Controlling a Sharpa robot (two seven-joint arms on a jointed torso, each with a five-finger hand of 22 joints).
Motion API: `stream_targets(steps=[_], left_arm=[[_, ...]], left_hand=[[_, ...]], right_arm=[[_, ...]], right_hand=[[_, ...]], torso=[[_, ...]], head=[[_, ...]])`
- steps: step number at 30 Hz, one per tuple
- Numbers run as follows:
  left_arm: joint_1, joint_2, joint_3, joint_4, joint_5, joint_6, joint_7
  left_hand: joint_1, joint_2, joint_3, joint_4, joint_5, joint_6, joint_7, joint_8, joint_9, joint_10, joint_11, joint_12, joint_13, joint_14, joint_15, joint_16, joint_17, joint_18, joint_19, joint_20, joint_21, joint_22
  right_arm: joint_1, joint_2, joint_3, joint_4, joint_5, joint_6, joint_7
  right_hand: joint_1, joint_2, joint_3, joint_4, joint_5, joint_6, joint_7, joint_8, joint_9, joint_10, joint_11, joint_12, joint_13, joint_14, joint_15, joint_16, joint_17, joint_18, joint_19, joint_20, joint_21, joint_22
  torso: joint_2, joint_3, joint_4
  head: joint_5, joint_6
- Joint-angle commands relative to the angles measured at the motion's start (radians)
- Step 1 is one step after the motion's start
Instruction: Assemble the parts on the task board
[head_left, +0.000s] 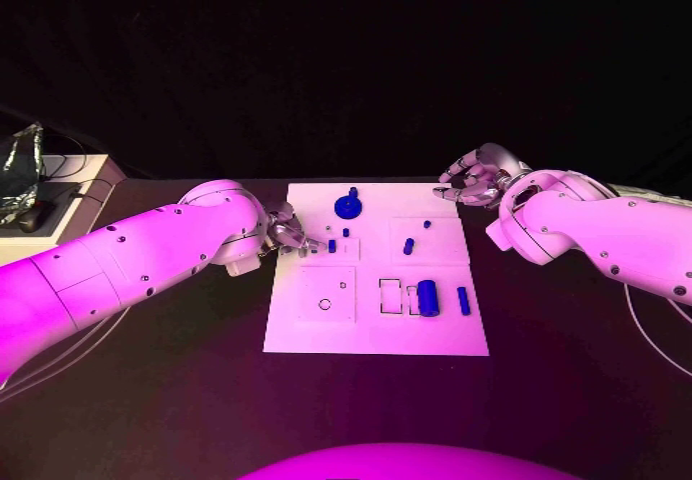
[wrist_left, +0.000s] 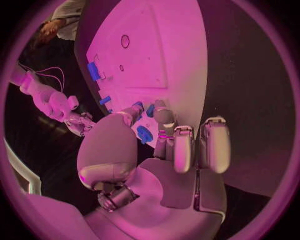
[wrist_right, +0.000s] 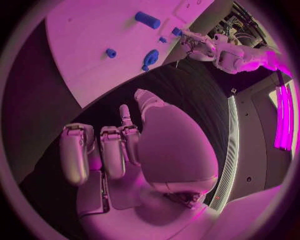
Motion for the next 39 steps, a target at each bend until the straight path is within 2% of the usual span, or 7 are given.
stream_targets(steps=[1,6,16,24,27,29,39], left_arm=[[0.000,-0.005,0.003,0.008,0.023,-0.022,0.011],[0.000,-0.023,0.024,0.024,0.145,-0.059,0.062],[0.000,-0.060,0.096,0.038,0.284,-0.108,0.139],[0.000,-0.068,0.119,0.016,0.295,-0.167,0.188],[0.000,-0.059,0.115,0.008,0.256,-0.203,0.270],[0.000,-0.049,0.103,0.005,0.203,-0.233,0.333],[-0.001,0.041,0.030,-0.044,-0.138,-0.340,0.581]], left_hand=[[0.010,0.006,-0.008,0.001,-0.004,0.000,0.001,-0.004,-0.002,-0.005,0.005,-0.004,-0.001,0.096,-0.005,0.000,0.240,-0.003,0.001,0.000,-0.001,0.071],[0.060,0.014,-0.045,0.002,-0.004,-0.081,0.033,-0.020,-0.006,-0.126,0.033,-0.138,-0.178,0.054,0.016,-0.067,0.114,0.032,-0.113,0.015,-0.092,-0.077],[0.138,0.031,-0.163,0.004,-0.012,-0.274,0.123,-0.068,-0.066,-0.312,0.117,-0.079,-0.183,-0.043,0.093,-0.150,-0.064,0.073,-0.265,0.086,-0.226,-0.250],[0.218,0.093,-0.281,0.003,-0.025,-0.310,0.150,-0.051,-0.115,-0.427,0.146,-0.090,-0.245,-0.178,0.121,-0.241,-0.269,0.114,-0.430,0.112,-0.376,-0.434],[0.430,0.120,-0.175,-0.006,-0.013,-0.326,0.167,-0.072,-0.179,-0.517,0.162,-0.155,-0.321,-0.419,0.139,-0.419,-0.574,0.131,-0.539,0.133,-0.515,-0.551],[0.552,0.062,-0.010,-0.006,-0.020,-0.279,0.160,-0.117,-0.254,-0.512,0.154,-0.244,-0.409,-0.457,0.141,-0.468,-0.631,0.132,-0.542,0.128,-0.569,-0.585],[0.542,-0.036,0.158,-0.108,-0.024,-0.189,0.132,-0.250,-0.388,-0.455,0.165,-0.458,-0.583,-0.459,0.136,-0.540,-0.727,0.130,-0.551,0.125,-0.586,-0.585]], right_arm=[[-0.001,0.000,0.000,0.000,-0.007,0.003,0.011],[-0.001,-0.001,0.000,0.000,-0.007,0.003,0.012],[-0.001,-0.004,0.000,-0.001,-0.007,0.002,0.012],[-0.001,-0.006,0.000,0.000,-0.006,0.001,0.012],[-0.001,-0.006,0.000,0.000,-0.002,-0.002,0.018],[-0.001,-0.005,0.000,-0.001,0.008,-0.005,0.030],[-0.001,0.001,0.000,-0.006,0.077,-0.069,0.158]], right_hand=[[-0.003,-0.009,0.004,0.000,0.004,-0.008,0.001,0.004,0.001,0.001,0.000,0.002,0.144,0.086,-0.002,-0.006,0.185,0.014,0.058,0.001,-0.005,0.188],[-0.003,-0.009,0.004,0.000,0.004,-0.008,0.001,0.004,0.001,0.001,0.000,0.002,0.144,0.086,-0.002,-0.006,0.185,0.014,0.058,0.001,-0.005,0.188],[-0.003,-0.009,0.004,0.000,0.004,-0.008,0.001,0.004,0.001,0.001,0.000,0.002,0.144,0.086,-0.002,-0.006,0.185,0.014,0.058,0.001,-0.005,0.188],[-0.003,-0.009,0.004,0.000,0.004,-0.008,0.001,0.004,0.001,0.001,0.000,0.002,0.144,0.086,-0.002,-0.006,0.185,0.014,0.058,0.001,-0.005,0.188],[-0.004,-0.010,0.006,0.000,0.004,-0.009,0.001,0.005,0.002,-0.001,0.000,0.000,0.142,0.085,-0.002,-0.007,0.183,0.015,0.057,0.001,-0.007,0.187],[-0.004,-0.010,0.006,0.000,0.004,-0.009,0.001,0.005,0.002,-0.006,0.000,-0.004,0.137,0.084,-0.002,-0.008,0.178,0.016,0.055,0.001,-0.013,0.183],[-0.005,-0.056,0.165,-0.010,0.006,-0.019,-0.011,0.040,0.025,-0.389,-0.020,-0.652,-0.533,-0.004,-0.023,-0.204,-0.170,0.097,-0.090,-0.020,-0.440,-0.079]], torso=[[0.001,0.0007,-0.0012],[0.002,-0.0004,-0.0006],[0.000,0.0016,0.0003],[0.000,0.0003,0.0015],[-0.001,0.0003,0.0019],[-0.001,-0.0003,0.0016],[0.002,-0.0020,-0.0004]], head=[[0.000,0.001],[-0.001,0.007],[-0.001,0.006],[-0.001,0.010],[-0.001,0.012],[-0.001,0.014],[-0.008,0.026]])
